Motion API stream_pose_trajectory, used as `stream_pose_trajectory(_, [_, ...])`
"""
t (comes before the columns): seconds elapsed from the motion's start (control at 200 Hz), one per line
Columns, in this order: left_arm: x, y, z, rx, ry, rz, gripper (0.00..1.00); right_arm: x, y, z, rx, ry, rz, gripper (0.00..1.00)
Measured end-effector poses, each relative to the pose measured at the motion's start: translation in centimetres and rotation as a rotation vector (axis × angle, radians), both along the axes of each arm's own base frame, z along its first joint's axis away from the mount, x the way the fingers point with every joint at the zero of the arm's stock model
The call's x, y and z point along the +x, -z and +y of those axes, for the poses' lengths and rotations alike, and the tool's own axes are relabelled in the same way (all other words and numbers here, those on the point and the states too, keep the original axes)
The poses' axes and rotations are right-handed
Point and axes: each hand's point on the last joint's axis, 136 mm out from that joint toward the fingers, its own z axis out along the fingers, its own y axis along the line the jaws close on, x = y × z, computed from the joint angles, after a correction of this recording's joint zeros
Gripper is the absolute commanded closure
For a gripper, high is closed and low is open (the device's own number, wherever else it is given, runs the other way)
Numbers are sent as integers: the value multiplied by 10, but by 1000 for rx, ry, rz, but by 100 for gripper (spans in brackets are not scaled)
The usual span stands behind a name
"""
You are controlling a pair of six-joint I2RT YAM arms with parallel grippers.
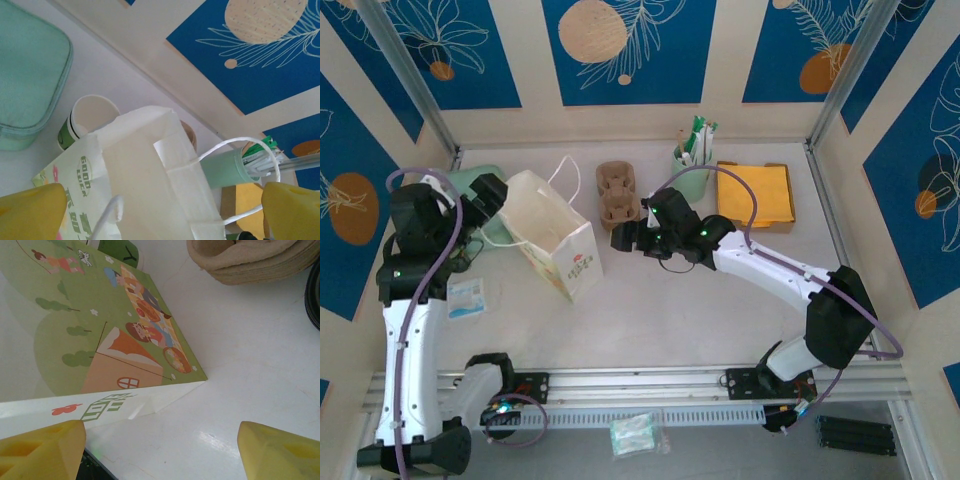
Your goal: Pack the takeout coffee
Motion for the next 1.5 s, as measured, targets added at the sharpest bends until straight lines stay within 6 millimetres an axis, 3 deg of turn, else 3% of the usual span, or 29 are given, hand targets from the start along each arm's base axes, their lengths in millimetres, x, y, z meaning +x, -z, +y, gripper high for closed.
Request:
stream_pose_trajectory(0.12, [-14,-15,17,47,-103,-49,1,2,0,-2,0,7,0,20])
stream_pose_trajectory(0.305, [-60,-34,57,140,-341,-93,1,5,-1,-4,-2,10,-6,20])
stream_pose_trajectory(0.38, [-68,-33,70,161,-416,-73,1,6,-1,-6,-2,10,-8,20])
stream_pose_trajectory(0.485, [-68,4,83,167,-496,35,1,9,-1,-9,-3,14,-11,20])
stream_pose_trajectory(0.685, [-79,127,96,110,-595,341,1,17,5,-14,-9,24,2,20])
stream_pose_trajectory(0.8, [-85,167,94,68,-603,426,0,23,17,-14,-27,25,26,20])
stream_pose_trajectory(0.915, [-78,191,86,32,-558,472,1,29,26,-10,-46,19,47,21])
stream_pose_trajectory(1.245, [-21,218,70,-11,-395,508,1,47,35,18,-62,-11,66,21])
stream_pose_trajectory(1.501, [14,231,58,-22,-265,487,1,28,51,43,-95,-72,97,21])
